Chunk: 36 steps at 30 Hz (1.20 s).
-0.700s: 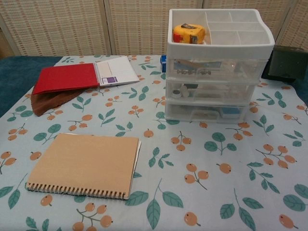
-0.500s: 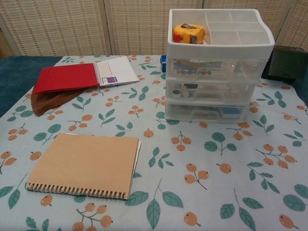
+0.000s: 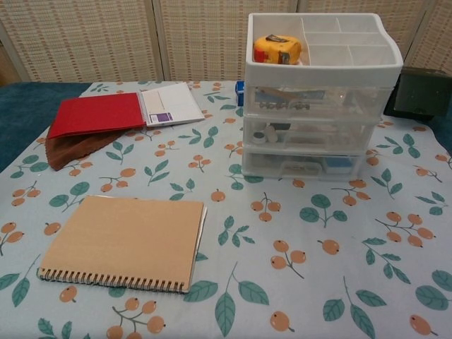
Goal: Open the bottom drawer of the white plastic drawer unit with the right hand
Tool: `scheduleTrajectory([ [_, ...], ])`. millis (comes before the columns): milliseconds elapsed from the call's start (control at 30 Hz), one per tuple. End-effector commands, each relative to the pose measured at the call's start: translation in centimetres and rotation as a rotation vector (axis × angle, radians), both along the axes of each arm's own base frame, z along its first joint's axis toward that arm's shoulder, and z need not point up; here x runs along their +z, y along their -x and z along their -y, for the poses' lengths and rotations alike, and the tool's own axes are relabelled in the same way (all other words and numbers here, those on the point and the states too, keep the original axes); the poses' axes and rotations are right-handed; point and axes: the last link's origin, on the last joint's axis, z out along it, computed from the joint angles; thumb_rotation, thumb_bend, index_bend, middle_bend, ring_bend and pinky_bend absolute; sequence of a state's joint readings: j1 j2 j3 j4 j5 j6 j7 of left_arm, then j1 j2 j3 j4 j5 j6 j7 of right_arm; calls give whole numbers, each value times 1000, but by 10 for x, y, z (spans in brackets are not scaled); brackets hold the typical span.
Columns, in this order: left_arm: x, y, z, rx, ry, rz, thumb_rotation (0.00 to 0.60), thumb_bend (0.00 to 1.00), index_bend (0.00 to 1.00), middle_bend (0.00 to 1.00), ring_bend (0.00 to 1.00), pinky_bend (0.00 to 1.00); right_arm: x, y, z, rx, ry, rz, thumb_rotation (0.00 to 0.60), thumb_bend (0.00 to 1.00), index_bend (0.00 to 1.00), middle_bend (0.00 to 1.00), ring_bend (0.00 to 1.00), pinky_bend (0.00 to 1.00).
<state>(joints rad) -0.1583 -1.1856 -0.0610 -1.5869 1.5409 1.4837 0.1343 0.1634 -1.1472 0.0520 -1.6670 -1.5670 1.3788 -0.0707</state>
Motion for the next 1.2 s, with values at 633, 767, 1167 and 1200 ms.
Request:
scheduleTrajectory([
  [633,2,7,3,22,0,1,600,168,154,115,118,127,-107,-69,40,-198,-442,642,600,511,109,850,917,1000],
  [767,2,7,3,18,3,2,600,167,154,115,118,127,-124,-76,48,-275,-509,780,600,536,109,860,927,1000],
  [1167,4,10,4,27,-8,9,600,168,154,115,118,127,-162,-89,68,-377,-546,986,600,582,109,860,931,1000],
  [1200,4,11,4,28,-7,8,600,167,154,115,118,127,-165,-90,69,-377,-538,993,600,582,109,859,931,1000],
])
